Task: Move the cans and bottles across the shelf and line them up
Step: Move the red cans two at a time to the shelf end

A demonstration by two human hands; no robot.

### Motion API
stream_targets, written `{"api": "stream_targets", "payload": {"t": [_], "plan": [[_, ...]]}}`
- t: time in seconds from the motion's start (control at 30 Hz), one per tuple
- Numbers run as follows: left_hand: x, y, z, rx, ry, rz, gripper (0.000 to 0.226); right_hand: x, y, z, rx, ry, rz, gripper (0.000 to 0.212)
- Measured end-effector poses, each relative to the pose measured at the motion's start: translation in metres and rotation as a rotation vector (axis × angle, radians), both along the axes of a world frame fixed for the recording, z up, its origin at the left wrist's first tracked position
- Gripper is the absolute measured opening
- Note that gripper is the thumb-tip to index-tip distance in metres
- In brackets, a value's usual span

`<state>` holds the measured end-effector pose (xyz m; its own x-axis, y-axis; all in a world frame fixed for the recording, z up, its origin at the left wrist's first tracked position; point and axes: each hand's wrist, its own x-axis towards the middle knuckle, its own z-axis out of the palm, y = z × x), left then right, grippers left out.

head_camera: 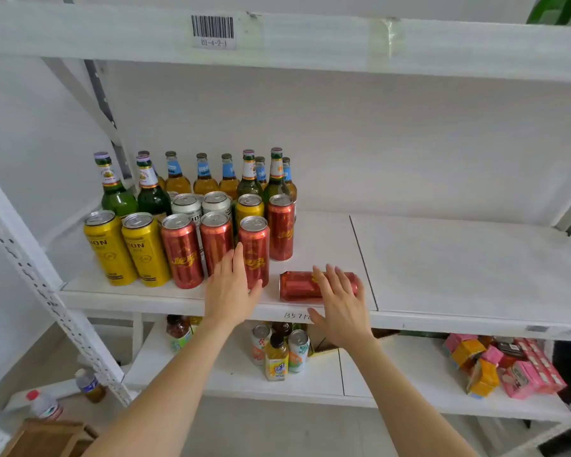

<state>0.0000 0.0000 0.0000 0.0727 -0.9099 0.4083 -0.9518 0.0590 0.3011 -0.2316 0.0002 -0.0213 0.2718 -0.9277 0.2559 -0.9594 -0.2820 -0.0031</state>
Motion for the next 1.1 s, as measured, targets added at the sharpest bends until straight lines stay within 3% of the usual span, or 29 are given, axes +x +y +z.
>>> {"api": "stream_targets", "payload": {"t": [0.17,0.33,0.53,0.8,0.9,1.1], "plan": [[-0.003,-0.028,-0.014,0.068,0.407,-0.025,0.090,-0.005,-0.039,-0.012,0.010,0.035,0.059,0.079],[-0.003,-0.052,-0.026,0.070,0.626,-0.012,0.078,-0.010,-0.074,0.003,0.136,0.022,0.132,0.073],[-0.008,-0.066,-0.027,0.105,0.792,0.005,0.074,-0.014,-0.088,0.008,0.212,0.010,0.171,0.072],[-0.015,-0.060,-0.022,0.055,0.844,0.013,0.071,-0.024,-0.086,0.016,0.283,-0.074,0.083,0.066],[-0.018,-0.055,-0.020,0.049,0.863,0.017,0.068,-0.029,-0.086,0.021,0.357,-0.263,0.031,0.059],[-0.023,-0.043,-0.012,0.082,0.891,0.018,0.068,-0.026,-0.068,0.027,0.475,-0.955,-0.086,0.048]]}}
